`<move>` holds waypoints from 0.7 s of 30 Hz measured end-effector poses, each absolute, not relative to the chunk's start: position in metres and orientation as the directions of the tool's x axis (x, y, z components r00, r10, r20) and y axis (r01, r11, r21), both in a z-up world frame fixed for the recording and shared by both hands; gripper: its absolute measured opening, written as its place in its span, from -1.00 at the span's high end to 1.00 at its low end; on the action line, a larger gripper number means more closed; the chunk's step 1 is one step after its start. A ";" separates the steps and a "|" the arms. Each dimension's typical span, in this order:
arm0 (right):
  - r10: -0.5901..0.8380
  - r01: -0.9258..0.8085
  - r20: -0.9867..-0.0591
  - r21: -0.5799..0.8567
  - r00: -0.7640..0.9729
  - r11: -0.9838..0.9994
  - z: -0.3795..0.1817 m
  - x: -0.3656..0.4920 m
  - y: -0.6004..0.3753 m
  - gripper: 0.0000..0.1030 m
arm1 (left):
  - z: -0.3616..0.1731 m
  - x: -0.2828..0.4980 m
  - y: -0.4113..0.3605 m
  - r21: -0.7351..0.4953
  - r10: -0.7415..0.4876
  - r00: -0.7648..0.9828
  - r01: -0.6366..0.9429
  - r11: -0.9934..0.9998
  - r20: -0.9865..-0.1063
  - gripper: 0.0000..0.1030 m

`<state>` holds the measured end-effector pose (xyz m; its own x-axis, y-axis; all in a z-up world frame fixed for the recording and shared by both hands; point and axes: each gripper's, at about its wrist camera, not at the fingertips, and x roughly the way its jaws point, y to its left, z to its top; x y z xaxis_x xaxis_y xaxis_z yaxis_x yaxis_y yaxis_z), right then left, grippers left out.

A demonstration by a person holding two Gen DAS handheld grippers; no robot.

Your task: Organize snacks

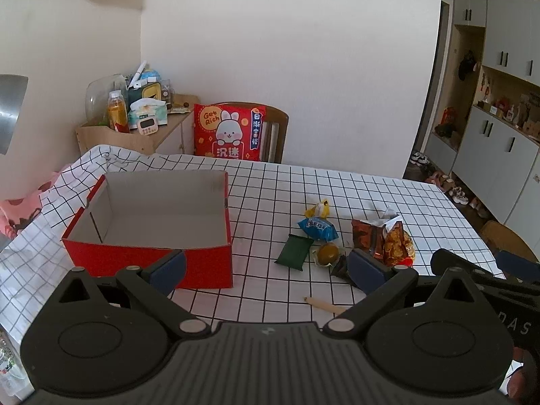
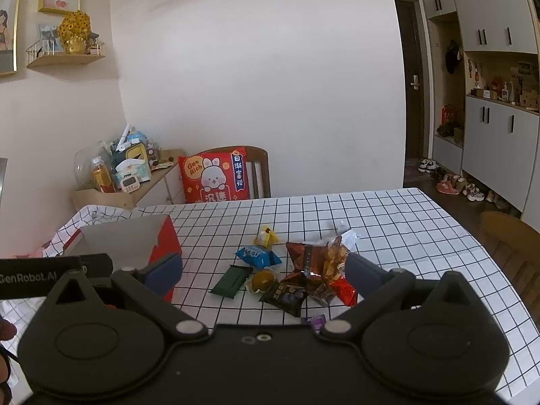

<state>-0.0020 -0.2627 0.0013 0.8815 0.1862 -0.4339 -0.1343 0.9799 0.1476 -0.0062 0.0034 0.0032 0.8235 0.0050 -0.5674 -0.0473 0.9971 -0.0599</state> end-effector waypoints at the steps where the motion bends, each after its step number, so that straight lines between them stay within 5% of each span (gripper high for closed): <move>1: 0.187 -0.136 -0.436 0.146 0.881 0.980 0.001 -0.002 -0.262 -0.99 | 0.003 -0.006 0.003 -0.057 0.007 0.823 -0.047 0.997 -0.568 -0.99; 21: 0.166 -0.108 -0.452 0.151 0.876 0.983 0.004 -0.002 -0.263 -0.99 | 0.004 -0.002 0.009 -0.048 0.015 0.801 -0.055 0.997 -0.599 -0.99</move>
<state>-0.0021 -0.2627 0.0043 0.8765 0.1662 -0.4518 -0.1084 0.9826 0.1512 -0.0022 0.0093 0.0036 0.8008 0.0149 -0.5988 -0.0547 0.9973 -0.0484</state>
